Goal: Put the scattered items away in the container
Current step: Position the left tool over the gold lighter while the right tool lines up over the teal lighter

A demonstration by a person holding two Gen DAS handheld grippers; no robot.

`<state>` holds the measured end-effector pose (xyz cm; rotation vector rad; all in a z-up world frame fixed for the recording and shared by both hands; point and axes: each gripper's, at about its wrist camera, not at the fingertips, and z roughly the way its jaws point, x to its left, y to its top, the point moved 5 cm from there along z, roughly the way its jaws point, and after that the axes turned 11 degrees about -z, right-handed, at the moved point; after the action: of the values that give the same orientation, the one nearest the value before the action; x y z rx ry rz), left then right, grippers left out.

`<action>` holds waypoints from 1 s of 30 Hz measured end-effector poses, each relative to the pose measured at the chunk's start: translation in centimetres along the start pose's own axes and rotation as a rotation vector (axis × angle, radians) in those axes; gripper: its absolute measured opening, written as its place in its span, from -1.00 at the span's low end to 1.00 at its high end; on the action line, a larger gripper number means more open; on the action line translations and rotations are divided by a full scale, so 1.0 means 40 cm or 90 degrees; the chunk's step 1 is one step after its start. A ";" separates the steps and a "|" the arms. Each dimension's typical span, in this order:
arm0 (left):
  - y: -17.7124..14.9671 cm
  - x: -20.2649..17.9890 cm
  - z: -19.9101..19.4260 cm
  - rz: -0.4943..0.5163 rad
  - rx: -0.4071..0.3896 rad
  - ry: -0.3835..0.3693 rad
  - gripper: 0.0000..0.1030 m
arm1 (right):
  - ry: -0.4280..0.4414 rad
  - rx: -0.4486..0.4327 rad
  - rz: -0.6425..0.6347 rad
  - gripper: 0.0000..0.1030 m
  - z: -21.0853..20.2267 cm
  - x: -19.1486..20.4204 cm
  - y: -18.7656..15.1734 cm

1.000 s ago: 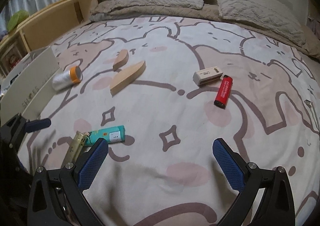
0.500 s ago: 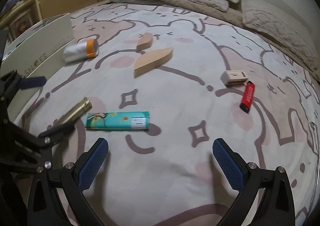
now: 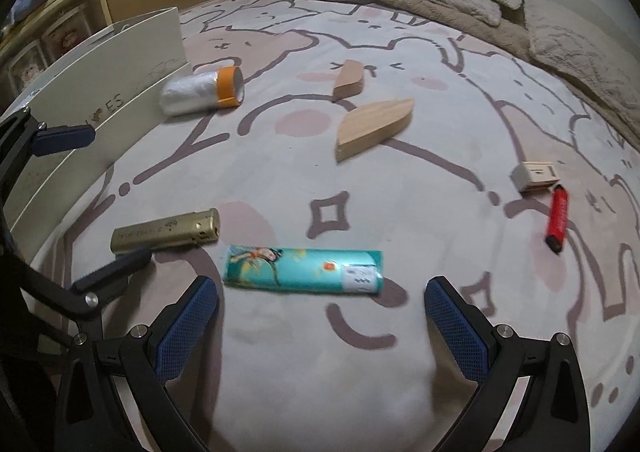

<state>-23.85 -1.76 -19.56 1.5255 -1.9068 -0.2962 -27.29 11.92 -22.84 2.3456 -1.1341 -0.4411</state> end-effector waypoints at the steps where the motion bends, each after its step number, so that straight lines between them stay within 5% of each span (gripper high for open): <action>1: -0.003 0.001 0.004 0.006 0.004 0.007 1.00 | -0.001 0.003 -0.002 1.00 0.006 0.003 0.002; 10: -0.009 0.005 0.016 0.004 0.016 0.002 1.00 | -0.024 0.003 0.034 1.00 0.012 -0.027 -0.003; 20: 0.001 0.038 0.036 -0.002 0.001 0.087 1.00 | -0.064 0.008 0.095 1.00 0.008 -0.084 -0.020; 30: 0.030 0.057 0.071 -0.047 -0.007 0.100 1.00 | -0.075 0.006 0.145 1.00 0.001 -0.136 -0.039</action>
<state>-26.74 -4.16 -20.22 1.5672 -1.7277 -0.2119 -29.58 17.06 -23.34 2.1891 -1.4417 -0.4962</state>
